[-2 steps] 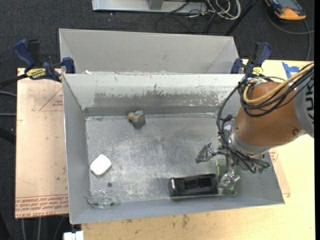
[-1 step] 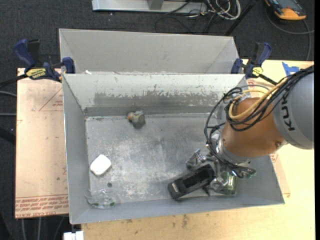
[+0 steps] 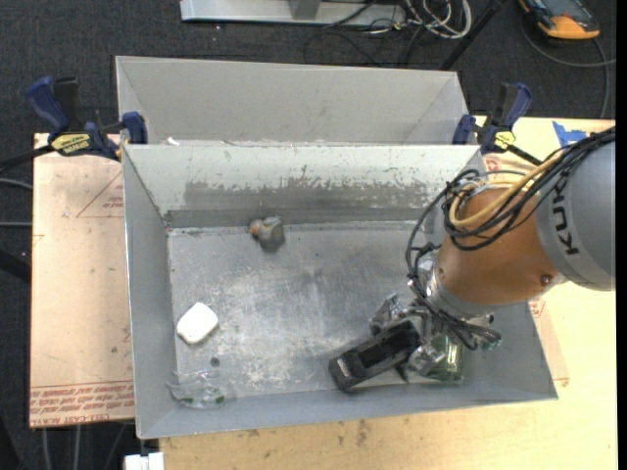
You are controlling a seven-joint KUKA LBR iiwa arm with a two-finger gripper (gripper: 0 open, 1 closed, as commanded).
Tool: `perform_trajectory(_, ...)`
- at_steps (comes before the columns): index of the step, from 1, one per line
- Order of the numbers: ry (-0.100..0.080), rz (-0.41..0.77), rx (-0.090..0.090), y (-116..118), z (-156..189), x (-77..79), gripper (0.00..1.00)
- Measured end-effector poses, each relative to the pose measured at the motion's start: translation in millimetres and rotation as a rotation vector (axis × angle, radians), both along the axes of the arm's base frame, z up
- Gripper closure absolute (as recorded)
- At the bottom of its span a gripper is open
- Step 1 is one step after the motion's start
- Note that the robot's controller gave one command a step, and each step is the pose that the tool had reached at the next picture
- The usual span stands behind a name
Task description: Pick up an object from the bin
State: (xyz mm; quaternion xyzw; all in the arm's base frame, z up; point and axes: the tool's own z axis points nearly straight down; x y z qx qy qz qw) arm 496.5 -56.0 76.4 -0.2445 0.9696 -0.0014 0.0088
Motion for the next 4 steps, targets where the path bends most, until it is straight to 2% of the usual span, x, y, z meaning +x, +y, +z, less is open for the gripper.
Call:
perform_trajectory(2,0.002,-0.001,0.000,0,0,0.4,1.00)
perform_trajectory(3,0.010,-0.001,0.001,1,5,-1.2,1.00)
perform_trajectory(4,0.020,-0.003,0.002,1,23,-4.2,1.00)
